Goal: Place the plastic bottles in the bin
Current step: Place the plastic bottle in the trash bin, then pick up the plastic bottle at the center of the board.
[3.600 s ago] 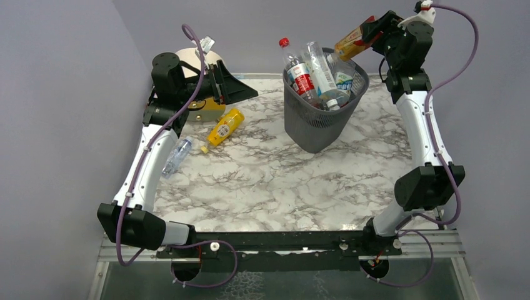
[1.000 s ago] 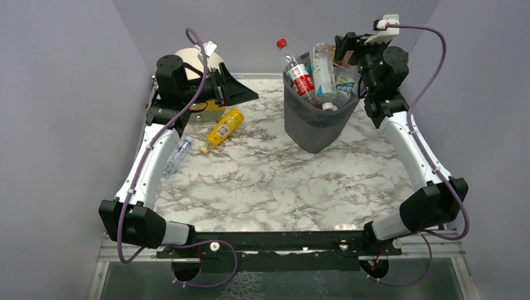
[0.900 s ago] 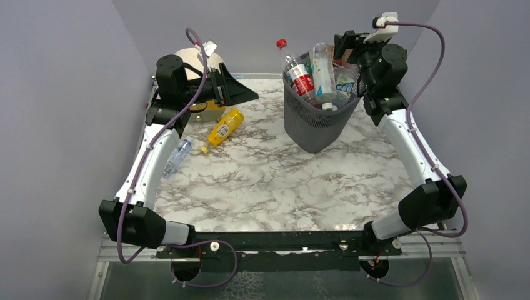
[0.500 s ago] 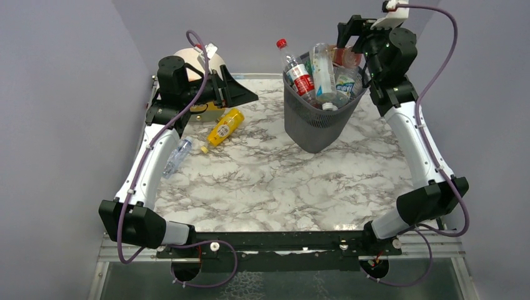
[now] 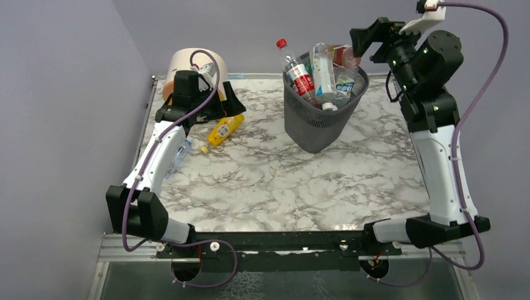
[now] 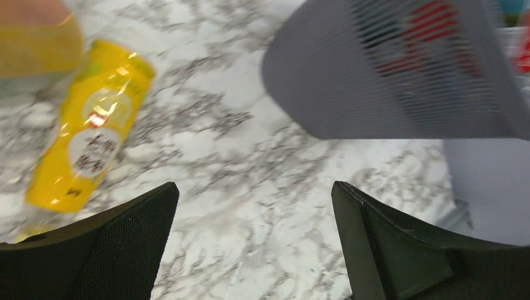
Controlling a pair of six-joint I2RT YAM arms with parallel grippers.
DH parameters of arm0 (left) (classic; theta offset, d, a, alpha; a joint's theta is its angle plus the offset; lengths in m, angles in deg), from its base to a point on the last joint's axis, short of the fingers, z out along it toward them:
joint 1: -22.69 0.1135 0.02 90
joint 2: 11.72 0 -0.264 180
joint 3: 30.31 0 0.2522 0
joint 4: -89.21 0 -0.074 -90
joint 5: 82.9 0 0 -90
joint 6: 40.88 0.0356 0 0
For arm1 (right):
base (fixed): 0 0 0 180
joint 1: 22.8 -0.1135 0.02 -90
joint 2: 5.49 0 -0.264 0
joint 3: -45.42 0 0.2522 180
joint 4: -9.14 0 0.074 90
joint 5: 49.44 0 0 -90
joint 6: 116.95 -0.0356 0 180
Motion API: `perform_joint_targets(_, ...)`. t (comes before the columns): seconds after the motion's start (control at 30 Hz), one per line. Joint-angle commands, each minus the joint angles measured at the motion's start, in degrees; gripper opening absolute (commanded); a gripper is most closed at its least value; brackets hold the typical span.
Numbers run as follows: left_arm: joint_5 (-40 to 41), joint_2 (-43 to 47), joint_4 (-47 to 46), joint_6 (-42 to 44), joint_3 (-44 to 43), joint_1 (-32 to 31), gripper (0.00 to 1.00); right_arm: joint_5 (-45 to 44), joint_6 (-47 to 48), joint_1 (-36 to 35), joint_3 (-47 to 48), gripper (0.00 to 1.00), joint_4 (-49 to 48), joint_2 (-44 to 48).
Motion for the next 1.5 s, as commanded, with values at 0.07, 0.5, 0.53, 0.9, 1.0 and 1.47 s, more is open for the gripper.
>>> perform_joint_targets(0.07,21.02,-4.69,2.20,5.94,3.79,0.40,0.99,9.21,-5.67,0.21,-10.95,0.96,5.29,9.93)
perform_joint_targets(0.5,30.25,-15.53,2.38,11.72,2.27,0.48,0.99,15.10,-7.24,0.21,-18.43,0.96,7.61,16.75)
perform_joint_targets(0.53,29.95,-16.26,2.41,11.95,1.97,0.51,0.99,15.41,-7.43,0.21,-18.93,0.96,7.43,16.81)
perform_joint_targets(0.9,27.81,-27.00,3.59,13.88,-2.20,0.49,0.99,17.61,-7.95,0.21,-23.06,0.96,5.68,17.65)
perform_joint_targets(1.0,26.80,-28.16,3.63,13.39,-1.56,0.35,0.99,17.53,-7.68,0.21,-23.49,0.96,5.69,17.95)
perform_joint_targets(1.47,28.37,-25.16,3.97,10.64,3.55,-4.69,0.53,17.96,-7.85,0.21,-24.97,0.96,5.32,19.24)
